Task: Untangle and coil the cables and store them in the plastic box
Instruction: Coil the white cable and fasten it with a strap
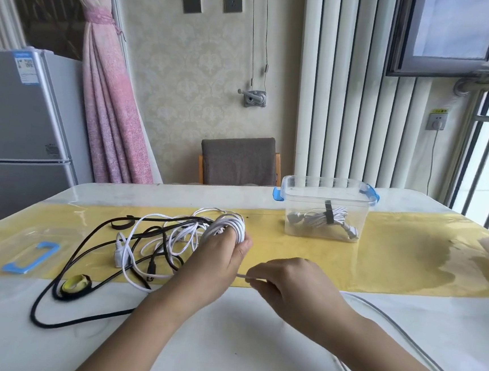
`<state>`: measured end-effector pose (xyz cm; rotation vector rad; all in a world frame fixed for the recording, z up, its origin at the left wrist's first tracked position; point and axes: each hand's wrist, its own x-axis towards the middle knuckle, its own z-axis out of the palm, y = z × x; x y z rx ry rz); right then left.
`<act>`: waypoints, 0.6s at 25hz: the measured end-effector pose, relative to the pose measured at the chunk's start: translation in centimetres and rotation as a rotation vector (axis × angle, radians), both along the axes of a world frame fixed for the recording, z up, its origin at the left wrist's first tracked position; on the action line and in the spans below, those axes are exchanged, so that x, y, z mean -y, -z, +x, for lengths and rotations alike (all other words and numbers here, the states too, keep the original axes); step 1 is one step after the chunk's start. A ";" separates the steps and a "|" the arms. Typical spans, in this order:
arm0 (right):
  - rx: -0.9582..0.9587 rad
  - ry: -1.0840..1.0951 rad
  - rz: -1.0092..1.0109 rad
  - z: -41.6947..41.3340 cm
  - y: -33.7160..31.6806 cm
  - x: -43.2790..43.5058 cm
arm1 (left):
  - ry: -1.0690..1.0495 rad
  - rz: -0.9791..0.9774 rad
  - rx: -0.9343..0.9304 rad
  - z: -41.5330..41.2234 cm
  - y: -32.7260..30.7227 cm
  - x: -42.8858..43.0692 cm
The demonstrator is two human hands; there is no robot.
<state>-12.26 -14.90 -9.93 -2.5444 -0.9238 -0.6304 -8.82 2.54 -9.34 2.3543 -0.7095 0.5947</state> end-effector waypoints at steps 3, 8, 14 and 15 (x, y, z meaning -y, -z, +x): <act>0.175 0.152 0.094 0.2 -1.2 1.0 | -0.020 0.090 -0.262 -0.5 -0.3 -0.3; 0.227 0.283 0.307 1.3 -2.7 3.6 | 0.045 -0.071 -0.659 -1.5 -1.8 -0.2; 0.191 0.480 0.285 2.2 -2.7 5.3 | 0.554 -0.385 -1.266 -2.8 -3.5 0.1; 0.189 0.525 0.278 2.4 -2.7 5.7 | 0.706 -0.479 -1.341 -2.6 -3.7 -0.2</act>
